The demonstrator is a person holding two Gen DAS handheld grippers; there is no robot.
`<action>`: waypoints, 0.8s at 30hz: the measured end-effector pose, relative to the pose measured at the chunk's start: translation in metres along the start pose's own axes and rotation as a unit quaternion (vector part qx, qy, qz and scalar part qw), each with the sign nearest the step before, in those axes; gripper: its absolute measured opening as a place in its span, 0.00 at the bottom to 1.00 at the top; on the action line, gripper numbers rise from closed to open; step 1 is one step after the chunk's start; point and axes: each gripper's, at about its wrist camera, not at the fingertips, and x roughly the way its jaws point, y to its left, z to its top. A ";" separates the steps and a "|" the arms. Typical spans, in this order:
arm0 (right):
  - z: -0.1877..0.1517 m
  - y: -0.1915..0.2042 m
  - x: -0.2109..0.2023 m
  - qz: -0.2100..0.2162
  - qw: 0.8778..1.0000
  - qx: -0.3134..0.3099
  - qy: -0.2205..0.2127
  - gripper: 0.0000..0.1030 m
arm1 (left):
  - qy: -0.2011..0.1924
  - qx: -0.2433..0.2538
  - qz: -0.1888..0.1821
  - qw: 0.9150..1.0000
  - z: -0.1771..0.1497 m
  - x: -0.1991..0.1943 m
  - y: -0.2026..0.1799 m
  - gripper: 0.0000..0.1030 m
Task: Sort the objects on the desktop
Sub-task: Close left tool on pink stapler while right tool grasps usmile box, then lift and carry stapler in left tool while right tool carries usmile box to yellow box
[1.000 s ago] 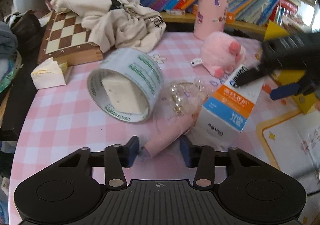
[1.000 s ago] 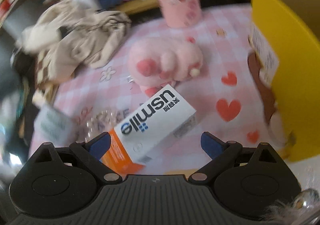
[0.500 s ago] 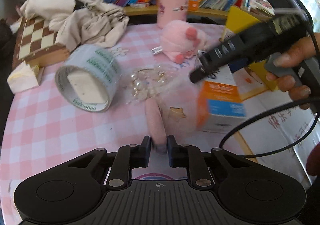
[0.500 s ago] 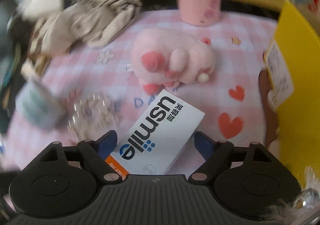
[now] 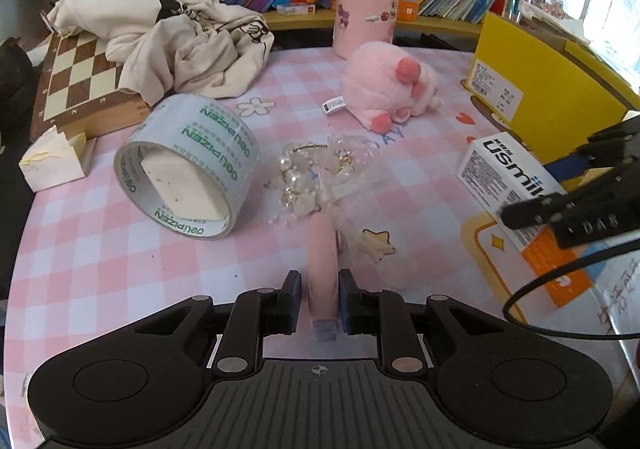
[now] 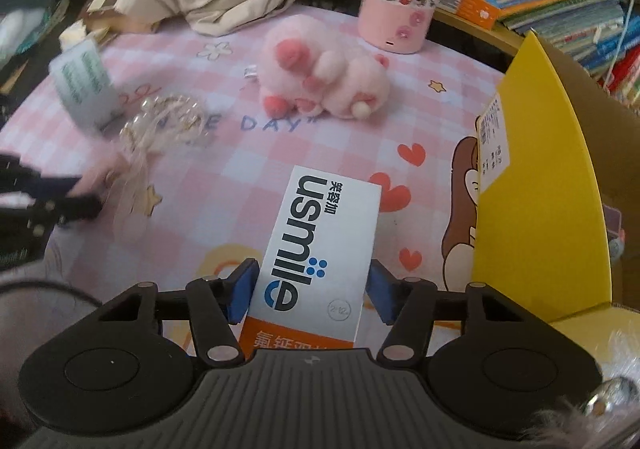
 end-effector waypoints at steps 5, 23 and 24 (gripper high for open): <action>0.001 0.003 0.003 -0.003 1.000 -0.005 0.001 0.54 | -0.008 0.005 0.004 1.000 0.003 0.005 -0.001 0.18; -0.016 0.013 -0.024 0.033 0.999 -0.021 -0.028 0.52 | -0.060 -0.025 0.028 0.997 -0.005 -0.043 0.006 0.14; -0.017 0.014 -0.027 0.034 0.999 -0.020 -0.031 0.52 | -0.064 -0.028 0.029 0.997 -0.006 -0.048 0.006 0.14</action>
